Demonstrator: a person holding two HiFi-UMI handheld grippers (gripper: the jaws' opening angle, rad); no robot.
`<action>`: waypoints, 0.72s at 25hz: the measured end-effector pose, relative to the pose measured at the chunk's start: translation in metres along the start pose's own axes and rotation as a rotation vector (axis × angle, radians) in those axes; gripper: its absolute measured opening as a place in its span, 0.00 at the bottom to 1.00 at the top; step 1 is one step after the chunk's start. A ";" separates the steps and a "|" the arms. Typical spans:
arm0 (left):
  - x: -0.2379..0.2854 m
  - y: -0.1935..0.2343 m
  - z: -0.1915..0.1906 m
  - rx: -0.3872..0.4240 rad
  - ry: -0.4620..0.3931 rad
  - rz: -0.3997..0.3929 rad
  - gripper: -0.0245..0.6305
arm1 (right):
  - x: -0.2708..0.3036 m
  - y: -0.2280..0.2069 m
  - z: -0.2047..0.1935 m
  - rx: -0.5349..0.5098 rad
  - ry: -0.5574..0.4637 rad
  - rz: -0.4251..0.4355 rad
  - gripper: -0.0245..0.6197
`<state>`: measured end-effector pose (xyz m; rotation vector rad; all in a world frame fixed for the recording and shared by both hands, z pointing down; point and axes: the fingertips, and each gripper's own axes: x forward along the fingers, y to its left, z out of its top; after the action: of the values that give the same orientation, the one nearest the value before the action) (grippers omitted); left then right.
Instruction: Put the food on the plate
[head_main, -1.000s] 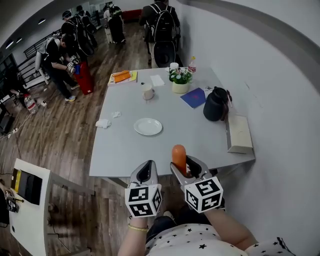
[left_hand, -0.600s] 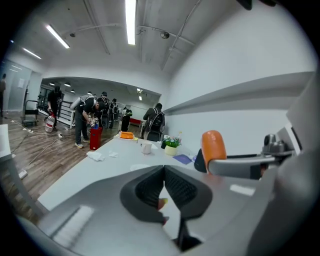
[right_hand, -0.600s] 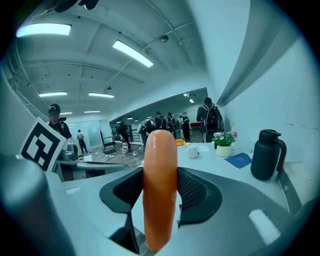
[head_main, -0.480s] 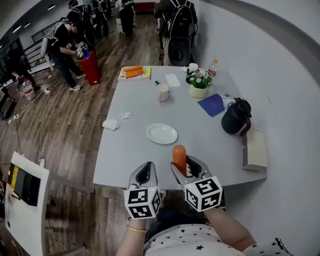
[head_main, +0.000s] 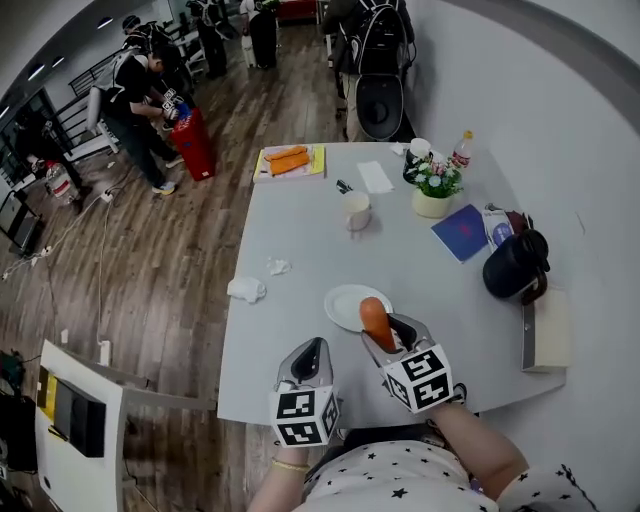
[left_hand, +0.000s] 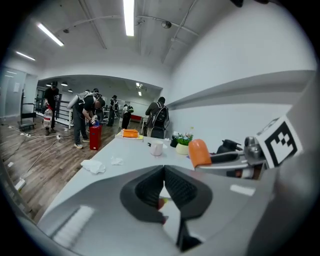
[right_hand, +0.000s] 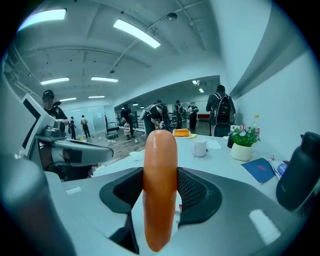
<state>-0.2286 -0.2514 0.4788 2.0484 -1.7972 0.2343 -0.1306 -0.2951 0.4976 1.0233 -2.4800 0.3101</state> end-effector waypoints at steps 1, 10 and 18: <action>0.007 0.003 0.000 0.000 0.003 -0.002 0.05 | 0.011 -0.005 -0.001 -0.033 0.028 0.010 0.37; 0.053 0.032 -0.008 -0.037 0.055 0.007 0.05 | 0.103 -0.027 -0.022 -0.410 0.378 0.171 0.37; 0.071 0.039 -0.016 -0.041 0.096 0.012 0.05 | 0.149 -0.022 -0.067 -0.685 0.649 0.290 0.36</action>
<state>-0.2538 -0.3128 0.5282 1.9646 -1.7434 0.2918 -0.1882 -0.3775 0.6284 0.2206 -1.8936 -0.1177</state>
